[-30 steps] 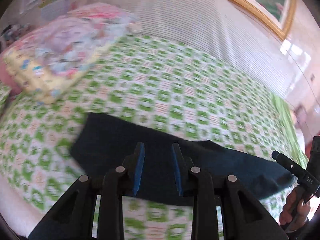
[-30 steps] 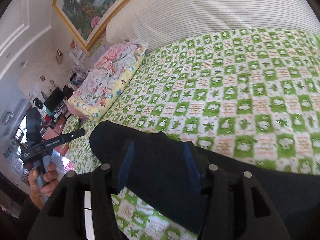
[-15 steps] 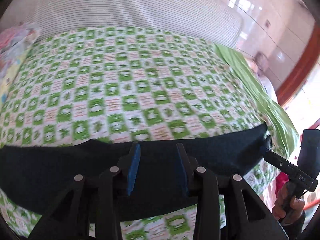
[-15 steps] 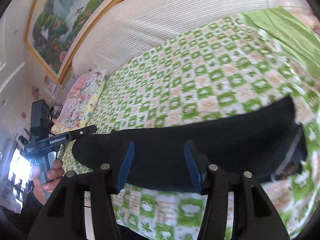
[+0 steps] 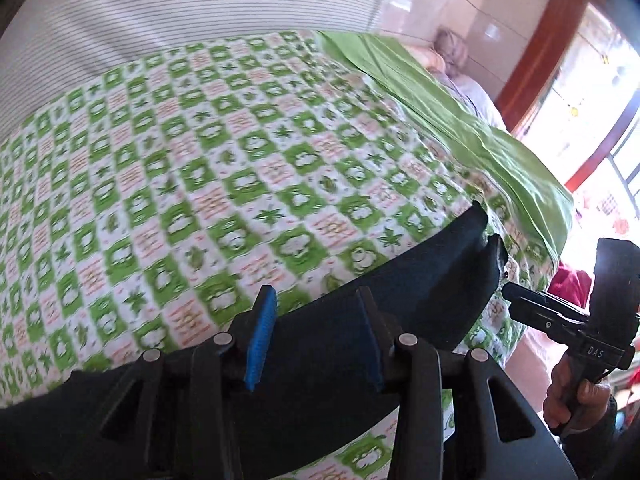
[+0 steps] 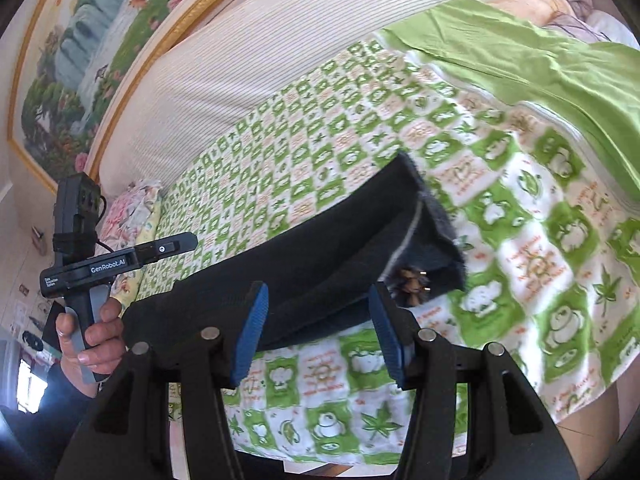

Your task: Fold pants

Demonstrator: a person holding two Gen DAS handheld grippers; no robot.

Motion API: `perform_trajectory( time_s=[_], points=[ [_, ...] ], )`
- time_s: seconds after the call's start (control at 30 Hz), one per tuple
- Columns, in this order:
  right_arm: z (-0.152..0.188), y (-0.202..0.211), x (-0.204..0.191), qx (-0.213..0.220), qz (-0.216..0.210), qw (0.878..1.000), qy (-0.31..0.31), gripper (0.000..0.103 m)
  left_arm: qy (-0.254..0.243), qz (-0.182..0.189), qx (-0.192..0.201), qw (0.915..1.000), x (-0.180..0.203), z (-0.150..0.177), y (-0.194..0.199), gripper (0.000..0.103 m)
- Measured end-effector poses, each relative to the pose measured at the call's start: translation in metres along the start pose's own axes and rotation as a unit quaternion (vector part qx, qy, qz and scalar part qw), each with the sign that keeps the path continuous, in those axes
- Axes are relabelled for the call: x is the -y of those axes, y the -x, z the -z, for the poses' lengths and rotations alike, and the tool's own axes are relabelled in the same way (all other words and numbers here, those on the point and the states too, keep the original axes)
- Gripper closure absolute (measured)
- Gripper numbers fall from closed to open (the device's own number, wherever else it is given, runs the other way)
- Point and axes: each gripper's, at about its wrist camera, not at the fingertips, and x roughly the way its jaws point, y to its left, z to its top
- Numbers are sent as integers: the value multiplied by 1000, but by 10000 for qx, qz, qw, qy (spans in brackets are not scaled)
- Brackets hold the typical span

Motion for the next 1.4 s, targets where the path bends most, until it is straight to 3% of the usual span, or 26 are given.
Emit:
perform_trajectory(
  time_s=[0.2, 0.4, 0.57, 0.67, 0.97, 1.07, 1.13, 1.17, 1.23, 1.4],
  points=[
    [1, 8, 21, 80, 188, 9990, -405, 49, -550, 271, -304, 9977, 31, -19, -25, 58],
    [4, 6, 39, -2, 133, 9950, -991, 48, -1169, 514, -684, 9895, 62, -38, -55, 57],
    [10, -1, 55, -29, -50, 9866, -1633, 44, -1565, 1011, -1230, 9748, 81, -48, -85, 57],
    [10, -9, 62, -62, -300, 9814, -1894, 43, -1838, 1020, -1420, 9673, 92, -51, -100, 57],
    [2, -13, 69, 127, -415, 9796, -1964, 44, -1957, 1630, -2174, 9423, 122, -69, -153, 57],
    [0, -16, 67, 125, -376, 9843, -1722, 56, -1949, 1698, -2252, 9394, 129, -66, -166, 59],
    [1, -19, 68, 82, -360, 9857, -1645, 71, -1925, 1800, -2181, 9397, 130, -66, -166, 68],
    [1, -20, 68, 75, -377, 9858, -1637, 73, -1900, 1844, -2145, 9402, 129, -66, -164, 75],
    [3, -20, 67, 89, -368, 9871, -1557, 82, -1873, 1850, -2013, 9435, 128, -64, -159, 78],
    [-1, -13, 53, 201, -335, 9921, -1190, 84, -1697, 1947, -1726, 9505, 115, -66, -134, 83]
  ],
)
